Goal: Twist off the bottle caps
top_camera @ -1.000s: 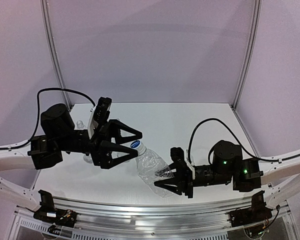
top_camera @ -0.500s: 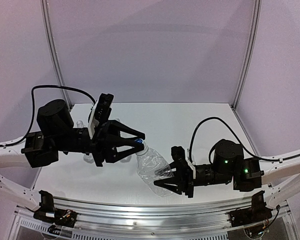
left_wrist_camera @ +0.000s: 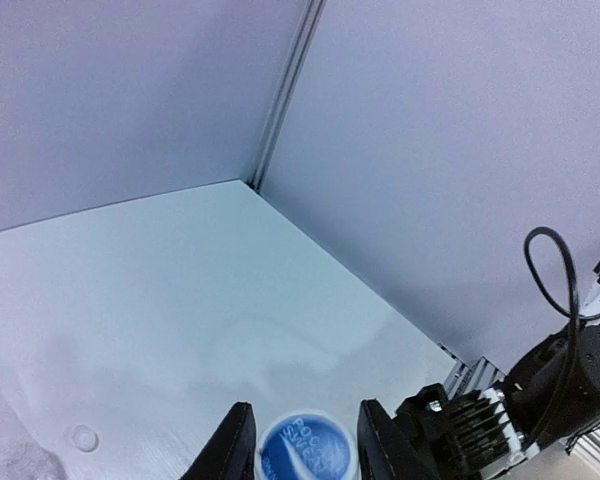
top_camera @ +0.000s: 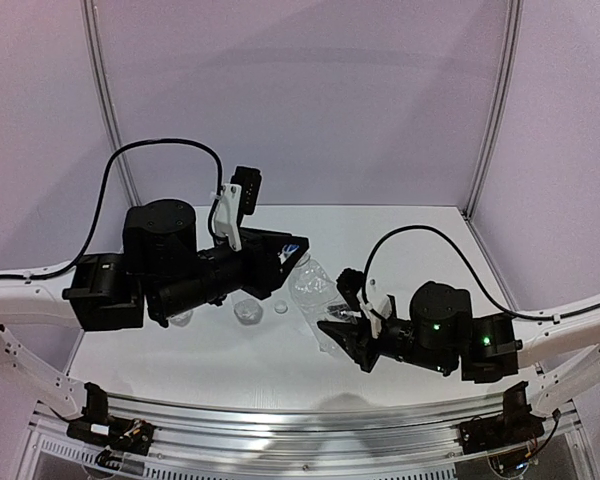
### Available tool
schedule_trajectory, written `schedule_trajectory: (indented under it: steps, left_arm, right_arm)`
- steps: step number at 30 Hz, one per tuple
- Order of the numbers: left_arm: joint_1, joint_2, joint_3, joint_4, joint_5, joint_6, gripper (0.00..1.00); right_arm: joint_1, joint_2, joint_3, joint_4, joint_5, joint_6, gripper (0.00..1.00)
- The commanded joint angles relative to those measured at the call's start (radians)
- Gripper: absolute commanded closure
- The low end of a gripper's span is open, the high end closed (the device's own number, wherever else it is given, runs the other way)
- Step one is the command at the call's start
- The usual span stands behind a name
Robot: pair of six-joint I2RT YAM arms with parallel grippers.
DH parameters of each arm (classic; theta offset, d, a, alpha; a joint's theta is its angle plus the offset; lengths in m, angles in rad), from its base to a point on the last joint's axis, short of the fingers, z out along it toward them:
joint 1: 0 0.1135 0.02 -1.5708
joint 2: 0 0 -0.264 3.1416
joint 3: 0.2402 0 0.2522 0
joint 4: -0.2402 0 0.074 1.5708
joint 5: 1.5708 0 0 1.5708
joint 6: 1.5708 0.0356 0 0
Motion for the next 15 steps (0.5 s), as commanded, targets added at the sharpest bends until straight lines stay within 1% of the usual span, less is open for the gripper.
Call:
schedule_trajectory:
  steps: [1, 4, 6, 7, 8, 9, 12, 14, 15]
  left_arm:
    - [-0.002, -0.024, -0.029, -0.034, -0.048, 0.054, 0.58]
    - [-0.001, -0.063, -0.066, 0.025, 0.06, 0.162, 0.38]
    - [0.001, -0.109, -0.087, 0.036, 0.14, 0.246, 0.23]
    - [0.004, -0.133, -0.091, 0.021, 0.19, 0.285, 0.17]
    - [0.006, -0.16, -0.092, -0.001, 0.229, 0.319, 0.14]
    - [0.007, -0.176, -0.094, -0.024, 0.251, 0.349, 0.12]
    - [0.024, -0.252, -0.155, -0.002, 0.316, 0.383, 0.11]
    - [0.055, -0.299, -0.2, 0.046, 0.396, 0.371, 0.12]
    - [0.074, -0.327, -0.22, 0.066, 0.462, 0.356, 0.14]
  right_arm:
    - [0.011, -0.021, 0.019, -0.01, 0.076, 0.019, 0.72]
    - [0.01, -0.032, 0.015, -0.009, 0.031, 0.016, 0.72]
    - [0.011, -0.037, 0.013, -0.005, -0.011, 0.011, 0.72]
    - [0.011, -0.039, 0.012, -0.001, -0.033, 0.009, 0.72]
    - [0.01, -0.041, 0.011, 0.003, -0.056, 0.007, 0.72]
    - [0.01, -0.042, 0.007, 0.008, -0.082, 0.005, 0.72]
    - [0.01, -0.048, -0.006, 0.034, -0.168, -0.005, 0.72]
    - [0.01, -0.049, -0.01, 0.049, -0.224, -0.01, 0.72]
    - [0.011, -0.049, -0.012, 0.056, -0.251, -0.013, 0.72]
